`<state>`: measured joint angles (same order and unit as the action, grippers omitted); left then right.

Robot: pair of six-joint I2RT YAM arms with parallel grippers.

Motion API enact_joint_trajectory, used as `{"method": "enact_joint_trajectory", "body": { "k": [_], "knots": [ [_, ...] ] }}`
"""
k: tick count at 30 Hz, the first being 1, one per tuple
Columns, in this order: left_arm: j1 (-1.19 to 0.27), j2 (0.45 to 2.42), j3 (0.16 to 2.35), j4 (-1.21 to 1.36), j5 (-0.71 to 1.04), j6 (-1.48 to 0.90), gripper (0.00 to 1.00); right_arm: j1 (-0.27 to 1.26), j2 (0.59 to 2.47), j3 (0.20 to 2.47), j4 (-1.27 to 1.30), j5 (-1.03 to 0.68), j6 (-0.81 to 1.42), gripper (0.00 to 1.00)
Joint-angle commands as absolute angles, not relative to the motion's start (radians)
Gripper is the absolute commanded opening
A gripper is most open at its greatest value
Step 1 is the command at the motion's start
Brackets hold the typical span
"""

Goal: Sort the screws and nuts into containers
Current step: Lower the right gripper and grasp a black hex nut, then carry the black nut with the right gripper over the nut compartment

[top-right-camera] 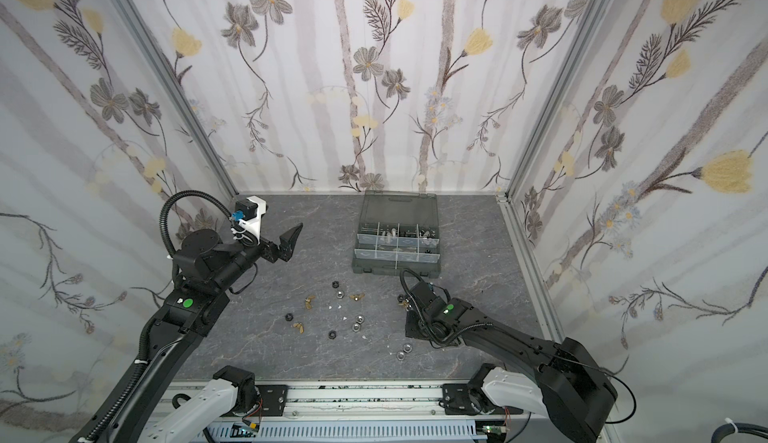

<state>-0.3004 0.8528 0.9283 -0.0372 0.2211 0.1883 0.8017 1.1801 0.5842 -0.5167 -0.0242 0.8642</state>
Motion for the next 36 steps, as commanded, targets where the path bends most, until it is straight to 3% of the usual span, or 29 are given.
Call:
{"method": "enact_joint_trajectory", "body": {
  "k": [1, 6, 17, 26, 36],
  "knots": [
    [-0.302, 0.848, 0.923, -0.037, 0.210, 0.209, 1.00, 0.813, 1.216, 0.582, -0.485, -0.012, 0.890, 0.51],
    [-0.306, 0.841, 0.907, -0.035, 0.206, 0.211, 1.00, 0.813, 1.254, 0.574, -0.471, 0.000, 0.891, 0.50],
    [-0.306, 0.833, 0.886, -0.037, 0.185, 0.233, 1.00, 0.813, 1.316, 0.571, -0.458, -0.008, 0.881, 0.29],
    [-0.306, 0.845, 0.885, -0.034, 0.175, 0.242, 1.00, 0.801, 1.300, 0.607, -0.486, 0.012, 0.861, 0.20],
    [-0.304, 0.869, 0.909, -0.046, 0.178, 0.244, 1.00, 0.480, 1.219, 0.841, -0.572, 0.043, 0.654, 0.19]
  ]
}}
